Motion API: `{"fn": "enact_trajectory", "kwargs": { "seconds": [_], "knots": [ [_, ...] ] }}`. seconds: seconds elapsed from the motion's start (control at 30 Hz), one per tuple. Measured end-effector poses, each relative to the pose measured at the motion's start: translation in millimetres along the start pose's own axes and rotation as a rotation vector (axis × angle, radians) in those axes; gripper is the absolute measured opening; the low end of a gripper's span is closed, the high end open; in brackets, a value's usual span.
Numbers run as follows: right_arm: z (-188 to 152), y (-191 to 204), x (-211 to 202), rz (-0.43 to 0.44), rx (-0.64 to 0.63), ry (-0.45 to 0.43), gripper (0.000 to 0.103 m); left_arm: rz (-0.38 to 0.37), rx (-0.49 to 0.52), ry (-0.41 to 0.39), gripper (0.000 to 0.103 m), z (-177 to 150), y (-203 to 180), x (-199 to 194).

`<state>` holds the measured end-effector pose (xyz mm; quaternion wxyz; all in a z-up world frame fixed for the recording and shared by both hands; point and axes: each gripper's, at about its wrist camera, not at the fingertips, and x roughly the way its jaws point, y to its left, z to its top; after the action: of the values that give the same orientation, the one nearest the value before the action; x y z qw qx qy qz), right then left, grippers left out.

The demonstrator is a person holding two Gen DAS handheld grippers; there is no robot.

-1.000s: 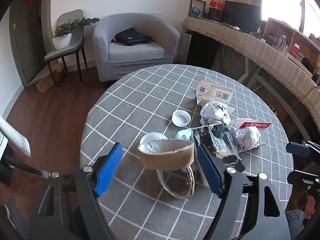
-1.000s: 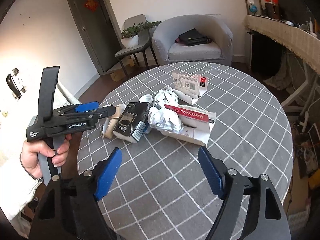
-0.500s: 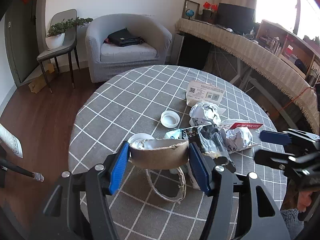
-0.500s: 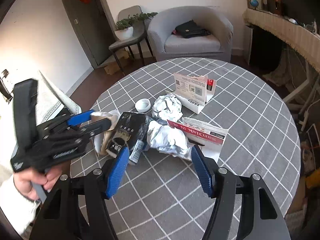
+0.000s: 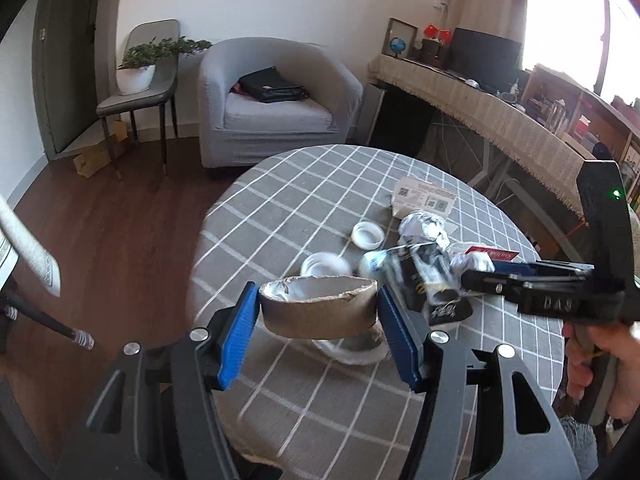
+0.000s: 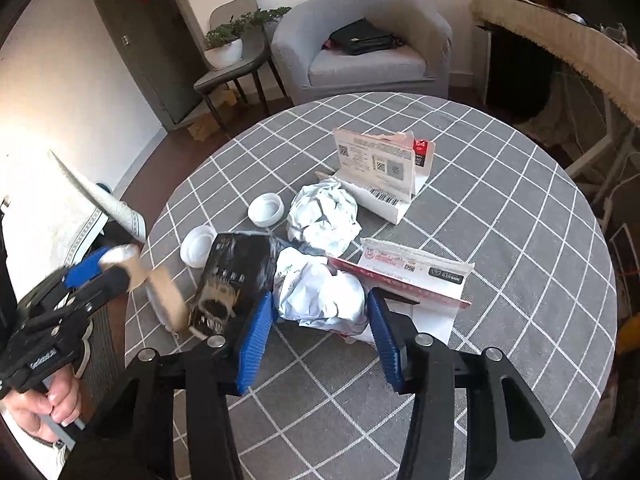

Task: Collect trash
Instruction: 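Grasp the crumpled white paper with the right tool while the left tool lifts the tape roll, then carry both items over the green bin and open the right tool to drop the paper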

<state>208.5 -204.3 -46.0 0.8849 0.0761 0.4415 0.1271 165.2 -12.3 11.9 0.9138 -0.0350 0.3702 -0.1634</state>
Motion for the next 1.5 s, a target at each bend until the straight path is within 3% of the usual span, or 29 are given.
{"fn": "enact_trajectory", "kwargs": {
  "seconds": [0.47, 0.77, 0.9, 1.3, 1.5],
  "knots": [
    [2.9, 28.6, -35.0, 0.031, -0.033, -0.08, 0.048, 0.094, -0.099, 0.001, 0.063, -26.9, 53.9, -41.6],
    [7.2, 75.5, -53.8, 0.106, -0.108, -0.114, 0.048, 0.116, -0.144, 0.001, 0.062, -46.4, 76.5, -62.4],
    [1.9, 102.2, -46.9, 0.153, -0.149, -0.088, 0.048, 0.149, -0.186, 0.033, 0.062, -60.9, 95.0, -63.8],
    [-33.4, 198.1, 2.5, 0.268, -0.28, 0.057, 0.048, 0.226, -0.289, 0.23, 0.063, -138.4, 156.7, -38.3],
    [-49.8, 233.8, 23.0, 0.289, -0.315, 0.118, 0.048, 0.23, -0.323, 0.285, 0.064, -150.9, 172.3, -31.2]
  ]
}}
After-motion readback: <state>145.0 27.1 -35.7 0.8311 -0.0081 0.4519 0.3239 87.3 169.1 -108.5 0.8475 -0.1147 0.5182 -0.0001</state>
